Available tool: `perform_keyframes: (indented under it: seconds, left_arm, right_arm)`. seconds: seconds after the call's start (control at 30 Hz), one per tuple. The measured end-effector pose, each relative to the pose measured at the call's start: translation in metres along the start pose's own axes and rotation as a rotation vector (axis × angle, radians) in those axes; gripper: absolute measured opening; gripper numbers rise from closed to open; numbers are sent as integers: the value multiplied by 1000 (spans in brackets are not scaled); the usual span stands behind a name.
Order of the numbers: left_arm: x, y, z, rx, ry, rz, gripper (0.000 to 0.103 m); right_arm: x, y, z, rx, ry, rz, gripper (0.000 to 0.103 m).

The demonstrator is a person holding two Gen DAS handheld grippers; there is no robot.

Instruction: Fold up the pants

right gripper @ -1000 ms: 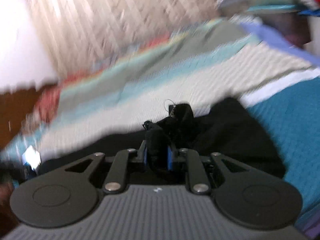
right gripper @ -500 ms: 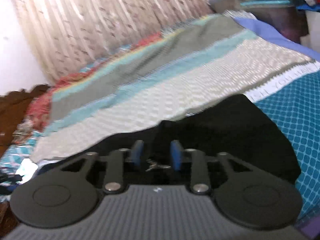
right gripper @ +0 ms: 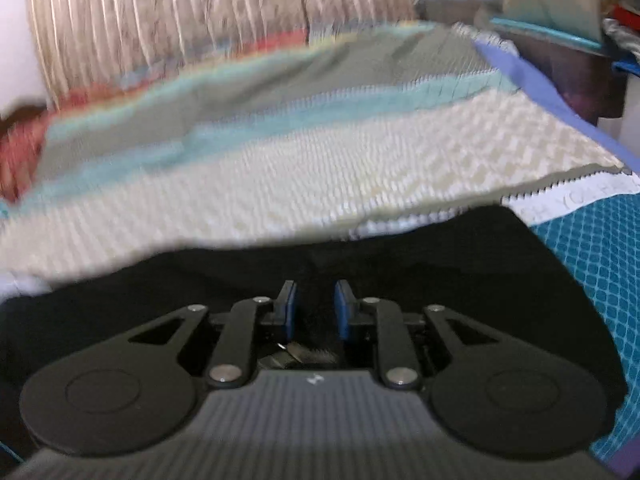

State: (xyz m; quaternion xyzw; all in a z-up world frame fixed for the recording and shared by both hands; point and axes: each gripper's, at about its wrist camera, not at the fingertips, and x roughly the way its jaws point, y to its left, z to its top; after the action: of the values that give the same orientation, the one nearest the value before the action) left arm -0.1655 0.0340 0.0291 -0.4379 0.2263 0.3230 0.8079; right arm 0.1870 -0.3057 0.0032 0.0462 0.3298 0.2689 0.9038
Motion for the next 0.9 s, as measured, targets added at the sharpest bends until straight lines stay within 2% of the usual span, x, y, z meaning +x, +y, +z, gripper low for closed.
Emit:
perform_keyframes:
  seconds: [0.07, 0.13, 0.23, 0.4, 0.47, 0.53, 0.6, 0.63, 0.67, 0.7, 0.77, 0.83, 0.9]
  left_arm:
    - [11, 7, -2, -36, 36, -40, 83]
    - [23, 8, -5, -55, 71, -84, 85]
    - [42, 7, -13, -68, 113, -136, 90]
    - [70, 4, -22, -94, 170, -183, 91]
    - [81, -1, -23, -82, 183, -192, 94]
    - [90, -7, -24, -57, 181, -199, 93]
    - [98, -15, -24, -18, 167, -178, 77]
    - [101, -19, -24, 6, 163, -164, 48]
    - [102, -22, -24, 17, 169, -172, 38]
    - [101, -24, -24, 11, 173, -203, 34]
    - [89, -37, -25, 53, 139, -231, 32]
    - [76, -63, -32, 182, 87, -230, 32]
    - [64, -97, -45, 354, 39, -235, 32]
  right_arm:
    - [-5, 11, 1, 25, -10, 55, 24]
    - [-3, 32, -1, 26, 33, 139, 24]
    - [11, 74, -12, 9, 146, 289, 24]
    - [41, 160, -28, -53, 357, 548, 24]
    - [50, 197, -33, -89, 438, 630, 24]
    - [56, 229, -37, -130, 499, 667, 24]
    - [73, 249, -41, -164, 554, 651, 24]
    - [84, 257, -48, -177, 596, 616, 23]
    - [99, 262, -58, -178, 651, 564, 13]
    - [107, 262, -62, -150, 659, 556, 9]
    - [115, 254, -60, -54, 681, 566, 9]
    - [114, 243, -55, 25, 691, 599, 13]
    - [105, 228, -48, 96, 666, 643, 20]
